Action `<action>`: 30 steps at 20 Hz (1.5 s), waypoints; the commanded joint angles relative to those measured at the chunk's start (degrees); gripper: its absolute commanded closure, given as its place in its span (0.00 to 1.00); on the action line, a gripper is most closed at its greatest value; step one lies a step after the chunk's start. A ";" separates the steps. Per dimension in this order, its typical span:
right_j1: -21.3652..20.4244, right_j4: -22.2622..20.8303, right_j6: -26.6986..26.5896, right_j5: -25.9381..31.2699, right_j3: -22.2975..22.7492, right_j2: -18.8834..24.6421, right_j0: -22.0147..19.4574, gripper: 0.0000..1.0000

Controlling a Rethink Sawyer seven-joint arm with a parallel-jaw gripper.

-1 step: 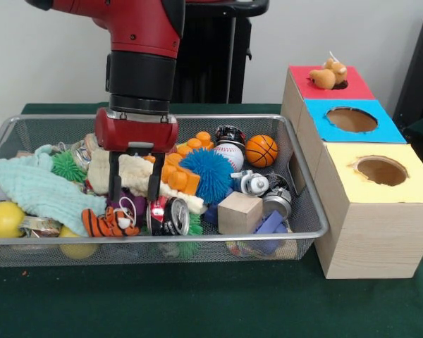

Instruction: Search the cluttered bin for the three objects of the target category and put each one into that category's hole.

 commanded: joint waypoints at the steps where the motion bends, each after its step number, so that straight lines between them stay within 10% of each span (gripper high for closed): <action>1: 2.71 -4.87 -6.30 2.76 -1.93 2.80 0.52 0.00; 24: 5.91 -9.40 -2.35 -2.20 -4.85 2.75 0.42 0.00; 25: 5.87 -9.21 -2.46 -2.29 -4.59 3.15 0.11 1.00; 30: 5.24 -8.50 -2.19 -2.45 -3.80 3.68 -0.20 1.00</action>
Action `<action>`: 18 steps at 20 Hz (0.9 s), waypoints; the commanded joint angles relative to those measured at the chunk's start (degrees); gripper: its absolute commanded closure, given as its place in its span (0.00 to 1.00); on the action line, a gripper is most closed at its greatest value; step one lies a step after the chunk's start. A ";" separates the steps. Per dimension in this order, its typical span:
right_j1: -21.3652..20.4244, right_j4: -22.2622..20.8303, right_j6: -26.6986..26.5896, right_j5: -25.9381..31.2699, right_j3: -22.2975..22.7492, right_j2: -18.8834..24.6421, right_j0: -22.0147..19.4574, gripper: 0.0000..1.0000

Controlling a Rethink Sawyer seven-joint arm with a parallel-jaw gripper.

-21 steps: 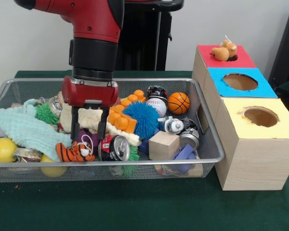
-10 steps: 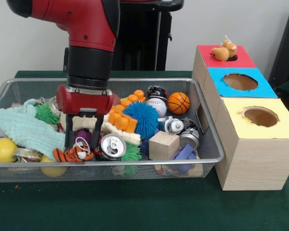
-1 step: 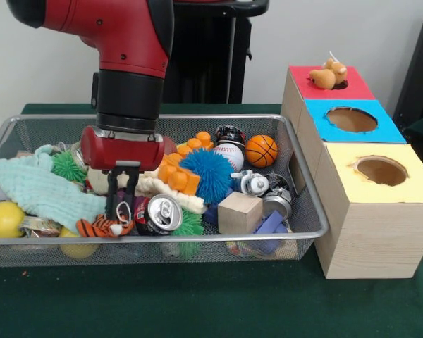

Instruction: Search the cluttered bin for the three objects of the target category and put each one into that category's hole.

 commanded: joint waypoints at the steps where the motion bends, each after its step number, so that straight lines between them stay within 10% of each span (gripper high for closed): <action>1: 2.03 -2.51 -2.23 -1.18 0.85 3.89 -0.49 1.00; 18: -7.95 10.31 -7.52 10.05 14.44 15.61 -8.97 1.00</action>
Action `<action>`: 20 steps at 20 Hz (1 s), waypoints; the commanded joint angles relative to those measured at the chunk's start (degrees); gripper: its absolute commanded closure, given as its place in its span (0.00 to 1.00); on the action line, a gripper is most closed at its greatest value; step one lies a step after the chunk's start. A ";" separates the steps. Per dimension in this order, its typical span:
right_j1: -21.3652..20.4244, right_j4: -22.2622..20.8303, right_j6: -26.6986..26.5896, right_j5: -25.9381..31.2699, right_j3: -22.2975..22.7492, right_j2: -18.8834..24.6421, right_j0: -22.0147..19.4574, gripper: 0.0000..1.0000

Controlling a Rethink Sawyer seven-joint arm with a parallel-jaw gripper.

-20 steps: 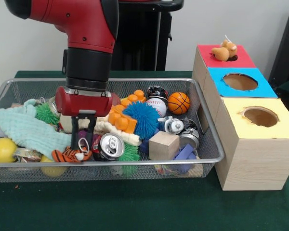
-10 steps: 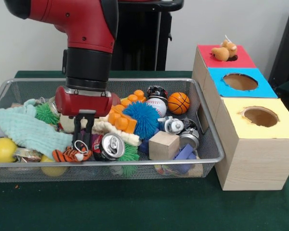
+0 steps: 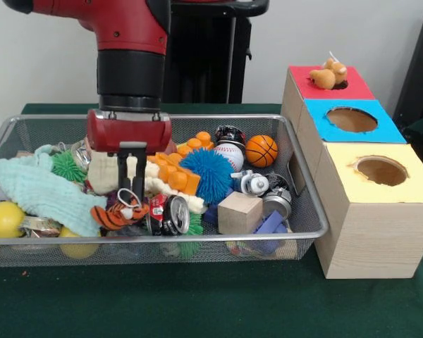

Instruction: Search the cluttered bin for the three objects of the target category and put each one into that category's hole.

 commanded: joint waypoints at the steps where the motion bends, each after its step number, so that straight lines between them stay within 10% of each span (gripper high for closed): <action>1: -4.27 4.37 -7.68 9.75 8.52 8.34 -2.36 1.00; 13: -7.96 8.41 -8.13 13.11 13.61 12.61 -5.49 1.00; 20: -12.03 18.22 -6.01 19.63 20.29 18.17 -8.33 1.00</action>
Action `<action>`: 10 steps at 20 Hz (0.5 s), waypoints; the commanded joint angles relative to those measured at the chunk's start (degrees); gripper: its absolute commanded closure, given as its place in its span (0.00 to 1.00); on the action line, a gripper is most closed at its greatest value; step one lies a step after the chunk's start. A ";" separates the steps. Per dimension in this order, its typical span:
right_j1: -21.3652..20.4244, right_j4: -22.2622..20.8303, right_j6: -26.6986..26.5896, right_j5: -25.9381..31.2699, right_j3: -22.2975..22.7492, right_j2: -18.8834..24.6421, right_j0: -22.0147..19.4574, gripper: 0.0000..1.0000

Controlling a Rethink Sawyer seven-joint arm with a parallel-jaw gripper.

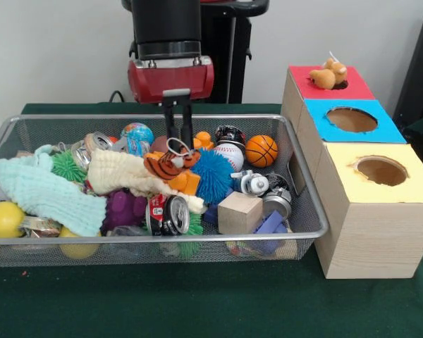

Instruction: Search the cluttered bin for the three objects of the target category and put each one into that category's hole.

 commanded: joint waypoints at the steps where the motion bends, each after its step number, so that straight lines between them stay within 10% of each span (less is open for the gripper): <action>1: -4.67 9.45 -5.74 13.26 9.72 8.51 -3.09 1.00; 10: -10.69 21.69 -2.05 18.05 16.05 14.92 -5.69 1.00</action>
